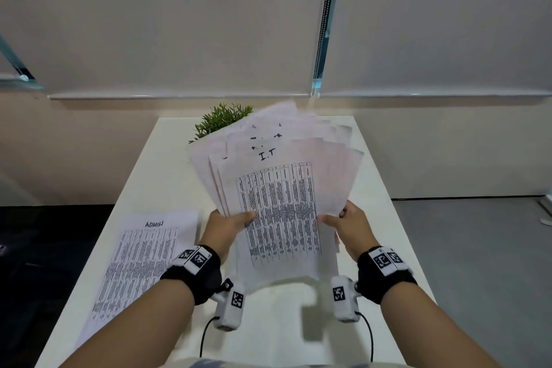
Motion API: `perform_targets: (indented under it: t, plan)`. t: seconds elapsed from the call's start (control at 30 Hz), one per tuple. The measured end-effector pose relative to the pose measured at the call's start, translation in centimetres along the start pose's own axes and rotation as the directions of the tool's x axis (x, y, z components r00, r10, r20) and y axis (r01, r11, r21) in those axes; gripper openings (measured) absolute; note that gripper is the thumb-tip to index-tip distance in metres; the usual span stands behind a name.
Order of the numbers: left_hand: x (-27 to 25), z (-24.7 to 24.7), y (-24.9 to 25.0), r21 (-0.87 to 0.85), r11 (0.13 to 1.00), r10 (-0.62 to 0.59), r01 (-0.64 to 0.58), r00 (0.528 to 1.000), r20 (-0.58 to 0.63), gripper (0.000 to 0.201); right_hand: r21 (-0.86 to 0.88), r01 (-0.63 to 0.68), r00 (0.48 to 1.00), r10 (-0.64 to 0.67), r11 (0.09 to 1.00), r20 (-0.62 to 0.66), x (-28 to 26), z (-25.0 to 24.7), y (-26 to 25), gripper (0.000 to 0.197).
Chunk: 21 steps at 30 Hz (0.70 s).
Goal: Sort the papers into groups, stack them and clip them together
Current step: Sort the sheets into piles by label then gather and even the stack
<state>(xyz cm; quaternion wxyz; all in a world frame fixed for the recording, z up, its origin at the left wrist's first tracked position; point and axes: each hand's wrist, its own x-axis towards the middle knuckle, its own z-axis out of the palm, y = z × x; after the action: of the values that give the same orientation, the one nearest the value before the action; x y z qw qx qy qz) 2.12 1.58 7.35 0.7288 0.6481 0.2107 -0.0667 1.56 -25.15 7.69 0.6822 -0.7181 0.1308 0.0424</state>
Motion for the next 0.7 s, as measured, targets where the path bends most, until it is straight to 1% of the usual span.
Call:
perform_targets:
  t: [0.03,0.13,0.2,0.27,0.33,0.47,0.53,0.6,0.7]
  plan:
    - [-0.2,-0.3,0.4,-0.008,0.999,0.037,-0.037,0.999,0.029,0.089,0.022,0.021,1.0,-0.021,1.0,0.005,-0.1,0.0,-0.3,0.03]
    - [-1.4,-0.7,1.5,0.007,0.995,0.102,-0.104,0.987,0.128,0.047,0.116,0.066,0.995,-0.075,0.991,0.072,-0.6,0.1,-0.8,0.036]
    - [-2.1,-0.5,1.7,-0.001,0.992,0.124,-0.126,0.977,0.173,0.033,0.175,0.097,0.983,-0.122,0.98,0.137,-0.9,0.3,-0.9,0.045]
    - [-2.6,-0.1,1.6,0.006,0.989,0.143,-0.148,0.969,0.203,0.031,0.181,0.133,0.972,-0.164,0.974,0.169,-1.1,0.5,-0.8,0.05]
    - [-2.6,0.4,1.3,0.027,0.988,0.146,-0.153,0.974,0.171,0.034,0.174,0.155,0.97,-0.183,0.972,0.162,-1.2,0.9,-1.1,0.049]
    - [-2.6,0.9,2.1,0.003,0.988,0.155,-0.156,0.981,0.12,0.032,0.191,0.183,0.964,-0.214,0.964,0.16,-1.7,1.4,-2.6,0.051]
    - [-2.7,0.7,2.9,-0.015,0.982,0.188,-0.188,0.972,0.14,0.035,0.187,0.205,0.955,-0.238,0.961,0.175,-1.8,0.8,-3.3,0.053]
    - [-3.1,0.4,3.5,-0.009,0.973,0.228,-0.23,0.96,0.165,0.037,0.183,0.196,0.952,-0.232,0.963,0.2,-1.7,-0.1,-3.5,0.053]
    - [-3.0,0.2,3.1,0.039,0.945,0.305,-0.326,0.915,0.264,0.042,0.158,0.186,0.95,-0.219,0.97,0.224,-1.4,-0.9,-2.9,0.049]
